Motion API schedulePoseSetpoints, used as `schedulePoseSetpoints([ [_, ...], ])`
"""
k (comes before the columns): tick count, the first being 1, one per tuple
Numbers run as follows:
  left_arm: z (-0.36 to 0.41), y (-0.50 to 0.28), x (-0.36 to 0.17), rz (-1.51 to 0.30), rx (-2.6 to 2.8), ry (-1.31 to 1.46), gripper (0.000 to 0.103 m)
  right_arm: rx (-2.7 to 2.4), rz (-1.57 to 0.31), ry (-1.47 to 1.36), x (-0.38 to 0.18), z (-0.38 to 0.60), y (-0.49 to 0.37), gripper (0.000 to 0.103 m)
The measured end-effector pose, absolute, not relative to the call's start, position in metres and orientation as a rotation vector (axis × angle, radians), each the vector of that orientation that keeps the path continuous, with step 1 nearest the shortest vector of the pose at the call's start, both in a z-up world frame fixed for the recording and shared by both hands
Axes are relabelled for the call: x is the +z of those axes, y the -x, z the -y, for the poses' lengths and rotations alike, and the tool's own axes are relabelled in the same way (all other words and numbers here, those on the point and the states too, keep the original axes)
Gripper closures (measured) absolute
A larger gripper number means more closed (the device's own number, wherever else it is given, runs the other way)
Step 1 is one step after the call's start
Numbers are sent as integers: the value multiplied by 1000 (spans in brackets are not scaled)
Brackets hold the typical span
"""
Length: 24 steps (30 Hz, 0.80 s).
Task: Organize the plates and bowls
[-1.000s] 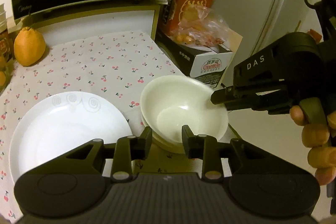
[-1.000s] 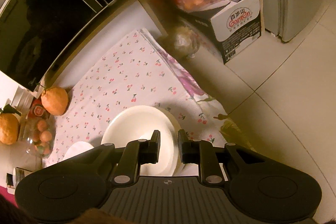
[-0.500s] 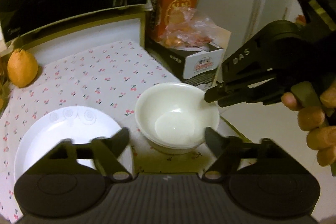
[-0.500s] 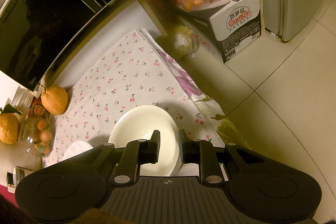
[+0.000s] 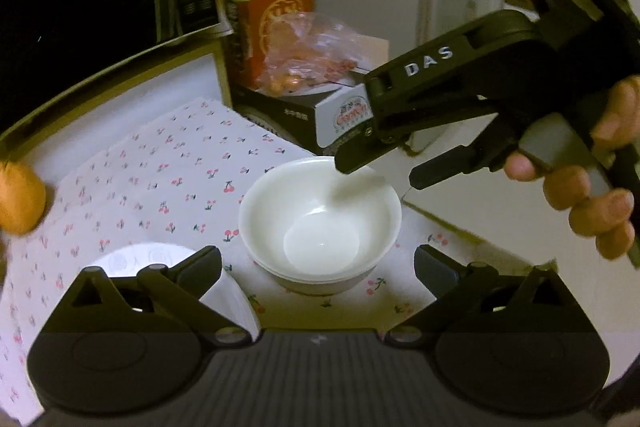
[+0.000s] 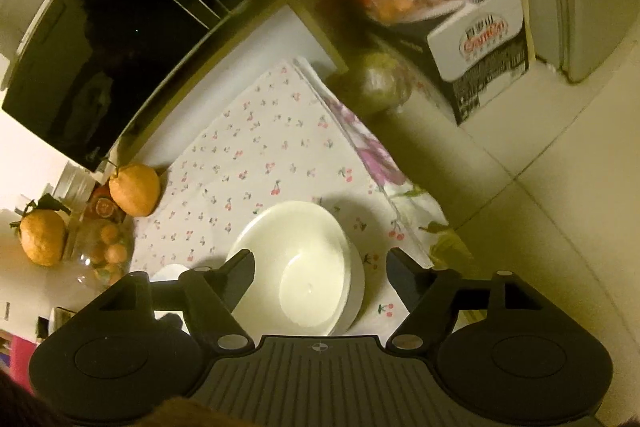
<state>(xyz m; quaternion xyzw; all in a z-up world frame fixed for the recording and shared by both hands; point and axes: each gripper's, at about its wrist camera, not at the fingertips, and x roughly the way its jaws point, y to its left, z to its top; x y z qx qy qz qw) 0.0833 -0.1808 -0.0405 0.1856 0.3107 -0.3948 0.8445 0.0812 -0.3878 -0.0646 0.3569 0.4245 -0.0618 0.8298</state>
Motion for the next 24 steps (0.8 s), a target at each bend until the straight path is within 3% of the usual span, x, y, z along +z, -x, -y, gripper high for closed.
schedulePoseSetpoints([
  [24, 212, -106, -71, -674, -867, -655, 0, -122, -971, -873, -94, 381, -100, 29],
])
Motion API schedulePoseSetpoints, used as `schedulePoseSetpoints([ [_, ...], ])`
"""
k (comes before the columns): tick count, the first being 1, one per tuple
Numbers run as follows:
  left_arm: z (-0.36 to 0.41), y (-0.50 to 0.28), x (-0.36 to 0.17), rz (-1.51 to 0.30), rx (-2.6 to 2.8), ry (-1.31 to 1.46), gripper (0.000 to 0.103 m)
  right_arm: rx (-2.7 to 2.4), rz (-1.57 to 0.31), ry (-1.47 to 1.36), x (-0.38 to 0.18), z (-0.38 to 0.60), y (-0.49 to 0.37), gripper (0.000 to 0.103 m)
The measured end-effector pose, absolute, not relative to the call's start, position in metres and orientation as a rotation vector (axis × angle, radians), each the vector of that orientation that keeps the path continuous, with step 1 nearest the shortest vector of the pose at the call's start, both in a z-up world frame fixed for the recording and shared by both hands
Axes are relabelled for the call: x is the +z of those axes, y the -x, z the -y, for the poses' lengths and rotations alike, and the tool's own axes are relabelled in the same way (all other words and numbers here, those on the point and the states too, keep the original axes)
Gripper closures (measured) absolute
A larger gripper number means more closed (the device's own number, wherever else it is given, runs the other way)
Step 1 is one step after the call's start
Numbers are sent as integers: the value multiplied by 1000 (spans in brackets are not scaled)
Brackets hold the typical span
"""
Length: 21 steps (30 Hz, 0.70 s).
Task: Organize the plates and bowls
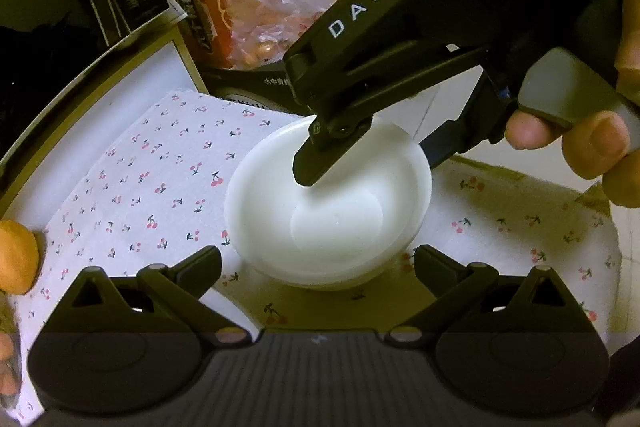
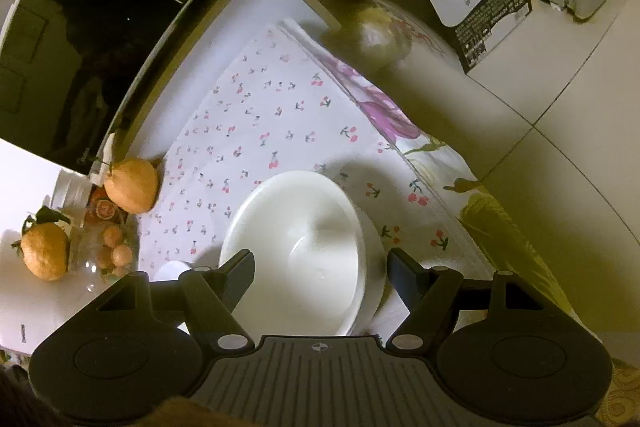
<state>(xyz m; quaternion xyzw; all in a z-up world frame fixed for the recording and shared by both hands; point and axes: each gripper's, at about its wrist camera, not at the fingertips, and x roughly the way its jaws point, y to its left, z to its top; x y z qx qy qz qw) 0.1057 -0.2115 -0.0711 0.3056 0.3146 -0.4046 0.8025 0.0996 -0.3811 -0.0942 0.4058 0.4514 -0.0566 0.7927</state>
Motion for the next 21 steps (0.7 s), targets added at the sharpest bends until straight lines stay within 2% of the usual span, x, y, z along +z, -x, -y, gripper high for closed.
schedulePoseSetpoints([
  [14, 223, -125, -73, -713, -948, -704, 0, -171, -985, -906, -101, 380, -103, 30],
  [21, 221, -130, -76, -742, -965, -664, 3, -201, -994, -895, -103, 380, -103, 52],
])
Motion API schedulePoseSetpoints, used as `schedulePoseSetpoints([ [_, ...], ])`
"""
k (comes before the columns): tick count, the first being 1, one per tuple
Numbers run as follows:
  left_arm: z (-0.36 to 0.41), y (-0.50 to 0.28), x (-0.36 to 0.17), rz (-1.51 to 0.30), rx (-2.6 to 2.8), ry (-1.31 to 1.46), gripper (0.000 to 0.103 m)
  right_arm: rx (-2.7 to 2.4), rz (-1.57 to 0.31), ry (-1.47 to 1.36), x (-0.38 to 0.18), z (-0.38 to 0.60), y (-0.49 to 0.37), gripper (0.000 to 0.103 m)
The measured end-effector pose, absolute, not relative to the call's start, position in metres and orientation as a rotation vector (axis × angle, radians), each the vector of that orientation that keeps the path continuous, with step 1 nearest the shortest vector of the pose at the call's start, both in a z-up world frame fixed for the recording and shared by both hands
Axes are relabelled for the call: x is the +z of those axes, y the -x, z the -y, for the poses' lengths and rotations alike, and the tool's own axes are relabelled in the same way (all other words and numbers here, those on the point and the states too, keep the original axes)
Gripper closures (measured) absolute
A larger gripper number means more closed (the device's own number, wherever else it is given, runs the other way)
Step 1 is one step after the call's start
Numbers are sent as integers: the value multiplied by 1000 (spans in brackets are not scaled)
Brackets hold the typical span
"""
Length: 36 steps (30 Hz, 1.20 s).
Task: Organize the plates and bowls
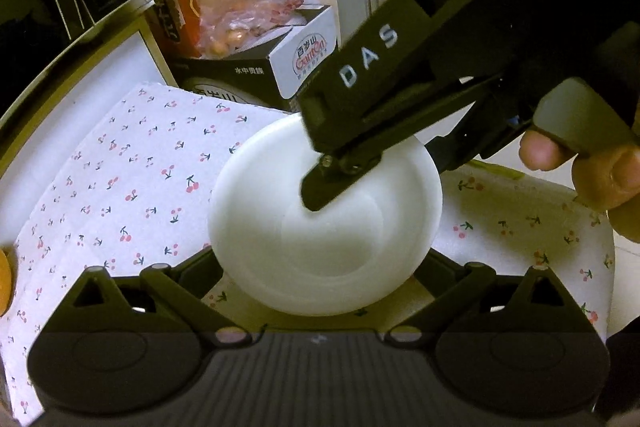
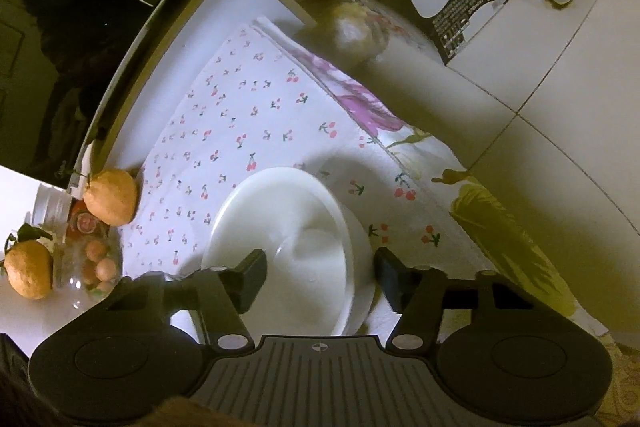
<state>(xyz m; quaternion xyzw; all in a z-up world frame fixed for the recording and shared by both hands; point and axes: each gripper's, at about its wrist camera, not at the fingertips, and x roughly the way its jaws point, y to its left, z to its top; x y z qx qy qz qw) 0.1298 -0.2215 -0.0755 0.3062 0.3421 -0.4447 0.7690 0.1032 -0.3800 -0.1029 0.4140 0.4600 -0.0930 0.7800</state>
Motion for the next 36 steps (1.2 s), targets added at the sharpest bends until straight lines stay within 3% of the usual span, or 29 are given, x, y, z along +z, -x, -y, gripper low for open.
schedulePoseSetpoints([
  [7, 219, -130, -71, -749, -964, -627, 5, -211, -994, -896, -105, 385, -100, 70],
  [10, 217, -129, -66, -738, -967, -617, 5, -210, -996, -902, -105, 385, -100, 73],
  [36, 185, -115, -24, -651, -909, -605, 6, -93, -893, -886, -57, 366, -96, 74],
])
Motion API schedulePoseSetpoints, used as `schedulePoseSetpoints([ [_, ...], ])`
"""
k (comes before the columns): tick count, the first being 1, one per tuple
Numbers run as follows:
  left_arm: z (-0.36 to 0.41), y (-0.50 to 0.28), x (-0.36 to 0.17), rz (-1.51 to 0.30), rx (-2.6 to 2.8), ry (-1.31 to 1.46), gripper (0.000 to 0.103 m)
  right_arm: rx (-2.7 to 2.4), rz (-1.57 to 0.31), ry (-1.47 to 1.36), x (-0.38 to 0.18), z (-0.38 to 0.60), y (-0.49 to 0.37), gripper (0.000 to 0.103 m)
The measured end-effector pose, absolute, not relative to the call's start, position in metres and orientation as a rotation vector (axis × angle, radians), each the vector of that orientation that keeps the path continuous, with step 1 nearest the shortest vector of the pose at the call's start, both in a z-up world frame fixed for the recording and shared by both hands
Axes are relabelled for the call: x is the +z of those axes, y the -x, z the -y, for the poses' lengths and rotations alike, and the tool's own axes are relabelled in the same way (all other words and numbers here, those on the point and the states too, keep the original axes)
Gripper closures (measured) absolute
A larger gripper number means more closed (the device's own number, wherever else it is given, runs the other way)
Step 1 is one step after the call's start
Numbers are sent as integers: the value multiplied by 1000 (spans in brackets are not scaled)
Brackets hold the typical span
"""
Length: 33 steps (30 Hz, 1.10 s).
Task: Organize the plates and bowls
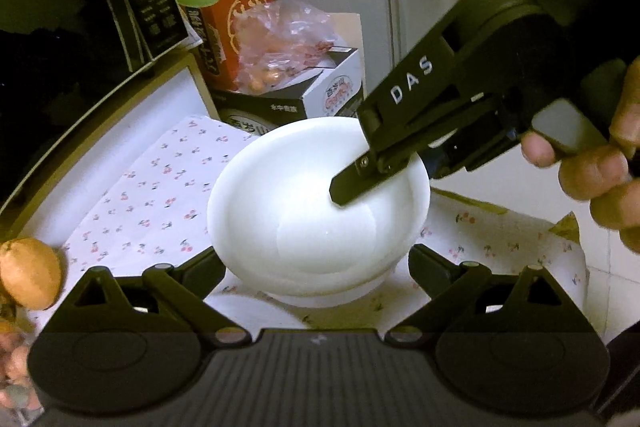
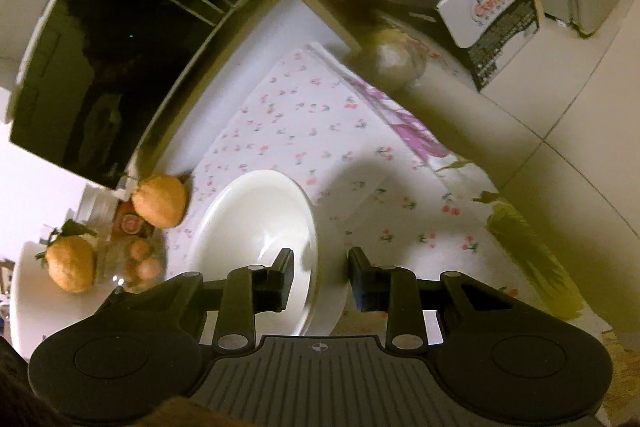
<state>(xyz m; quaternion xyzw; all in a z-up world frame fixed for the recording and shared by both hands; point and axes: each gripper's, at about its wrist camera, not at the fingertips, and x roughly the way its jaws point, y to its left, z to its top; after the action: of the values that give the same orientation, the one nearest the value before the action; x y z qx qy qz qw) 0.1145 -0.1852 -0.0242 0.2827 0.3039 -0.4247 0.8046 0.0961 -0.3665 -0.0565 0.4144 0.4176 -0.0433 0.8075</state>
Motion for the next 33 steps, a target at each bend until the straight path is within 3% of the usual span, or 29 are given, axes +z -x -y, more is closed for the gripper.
schedulePoseSetpoints([
  [18, 112, -112, -15, -688, -796, -474, 7, 45, -957, -795, -51, 290, -117, 74],
  [33, 81, -121, -39, -746, -741, -404, 7, 78, -1018, -714, -73, 253, -130, 74],
])
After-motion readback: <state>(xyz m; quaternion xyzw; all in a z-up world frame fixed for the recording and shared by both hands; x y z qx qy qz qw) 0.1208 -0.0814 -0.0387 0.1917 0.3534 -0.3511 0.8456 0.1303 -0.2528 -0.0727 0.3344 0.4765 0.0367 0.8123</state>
